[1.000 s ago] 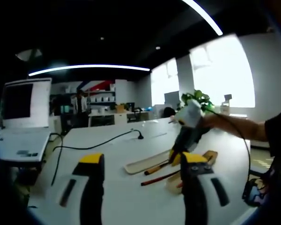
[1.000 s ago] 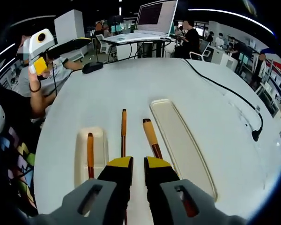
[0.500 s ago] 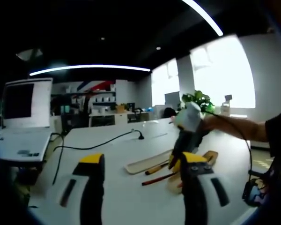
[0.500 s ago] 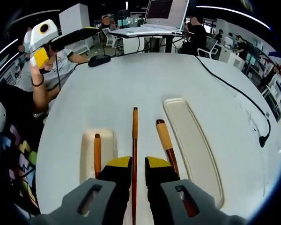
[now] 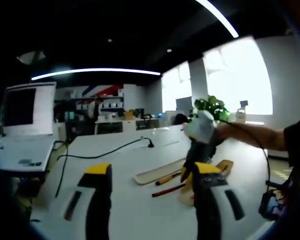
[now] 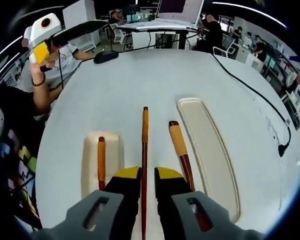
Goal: Arrange the utensils inside the cutlery case until each visible utensil rests in its matching compartment.
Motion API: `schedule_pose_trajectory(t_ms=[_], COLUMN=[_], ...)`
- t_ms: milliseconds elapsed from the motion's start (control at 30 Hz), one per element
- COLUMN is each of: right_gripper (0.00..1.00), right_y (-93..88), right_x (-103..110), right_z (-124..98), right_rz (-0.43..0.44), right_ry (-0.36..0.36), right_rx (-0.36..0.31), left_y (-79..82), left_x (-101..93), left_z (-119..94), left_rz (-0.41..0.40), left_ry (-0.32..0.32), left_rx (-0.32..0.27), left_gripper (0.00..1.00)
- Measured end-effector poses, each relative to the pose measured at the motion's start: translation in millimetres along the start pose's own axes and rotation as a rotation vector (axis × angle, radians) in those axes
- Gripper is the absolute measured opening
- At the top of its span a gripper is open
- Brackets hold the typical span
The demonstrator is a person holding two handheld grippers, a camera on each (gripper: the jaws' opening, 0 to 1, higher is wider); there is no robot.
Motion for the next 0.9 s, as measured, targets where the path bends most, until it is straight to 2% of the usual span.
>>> schedule_pose_trajectory(t_ms=[133,167,300,333,400,533,767,900], right_gripper=[0.08,0.03,0.03,0.03,0.03,0.03,0.03,0.03], right_y=[-0.3,-0.1,0.4,0.7,-0.2,-1.7,-0.1,3.6], right_x=[1,1,1,2,3,-1,0,1], right_z=[1,1,1,1,3,0,-7,-14], right_rz=[-0.027,-0.024,-0.022,-0.037,-0.004,-0.036,-0.072,-0.087], right_ry=[-0.012,-0.017,-0.026,-0.016,0.047,0.006,0.004,-0.027], right_rx=[-0.018,-0.021,-0.031,-0.036,-0.072,-0.061,-0.038,-0.041], left_y=[-0.8,-1.0,-2.0,-2.1,-2.1,-2.2,-4.9,-5.1], left_x=[1.1,1.3,1.1,0.8,0.1,-1.4,-2.0,-1.7], left_z=[0,0,0,0,1,2,2,2], left_rz=[-0.002,-0.002,-0.003,-0.003,-0.001,0.001,0.001,0.002], left_ry=[0.004,0.004,0.004,0.004,0.003,-0.002,-0.004,-0.002], left_rx=[0.002,0.003,0.007,0.008,0.009,0.009,0.023,0.025], left_gripper=[0.68,0.68,0.68,0.68,0.68,0.68,0.67,0.68])
Point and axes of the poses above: the point that each gripper's makers call its tool centre point, and the gripper's own axes: z roughly forward along the fingers, x roughly to its left, y roughly out of its top, the point moved 9 cm from there along -z, roughly backward along the fingers, and after that the axes turned 8 degrees about z, right-handed, at the moved point
